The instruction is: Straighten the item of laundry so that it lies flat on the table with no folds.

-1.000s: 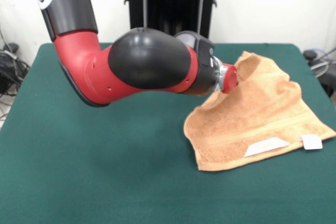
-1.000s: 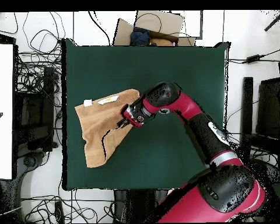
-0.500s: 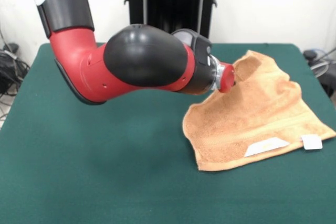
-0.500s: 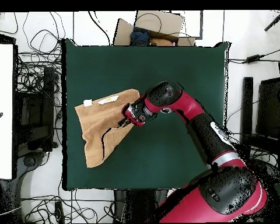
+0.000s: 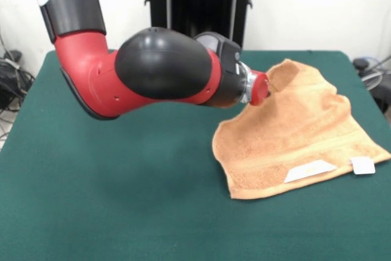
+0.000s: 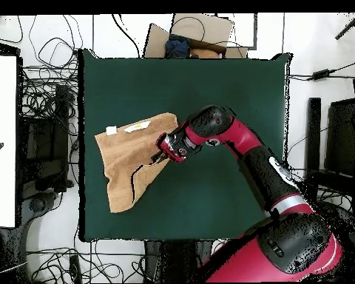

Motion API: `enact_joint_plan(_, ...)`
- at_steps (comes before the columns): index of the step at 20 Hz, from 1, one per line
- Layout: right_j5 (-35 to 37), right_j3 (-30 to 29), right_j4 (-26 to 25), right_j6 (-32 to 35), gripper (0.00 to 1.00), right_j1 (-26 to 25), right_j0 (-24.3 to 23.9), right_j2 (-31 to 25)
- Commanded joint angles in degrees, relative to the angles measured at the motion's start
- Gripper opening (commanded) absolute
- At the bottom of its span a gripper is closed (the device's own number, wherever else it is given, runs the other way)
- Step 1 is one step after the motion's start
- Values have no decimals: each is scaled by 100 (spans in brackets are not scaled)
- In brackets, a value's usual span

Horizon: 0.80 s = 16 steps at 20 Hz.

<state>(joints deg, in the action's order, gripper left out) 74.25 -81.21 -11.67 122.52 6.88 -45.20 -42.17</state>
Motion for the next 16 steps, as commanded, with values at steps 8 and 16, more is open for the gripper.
enact_joint_plan(8, -47, -1173, -185, -813, 0, 458, -658, 54)
enact_joint_plan(16, 188, -1164, -251, -982, 0, 498, -837, 38)
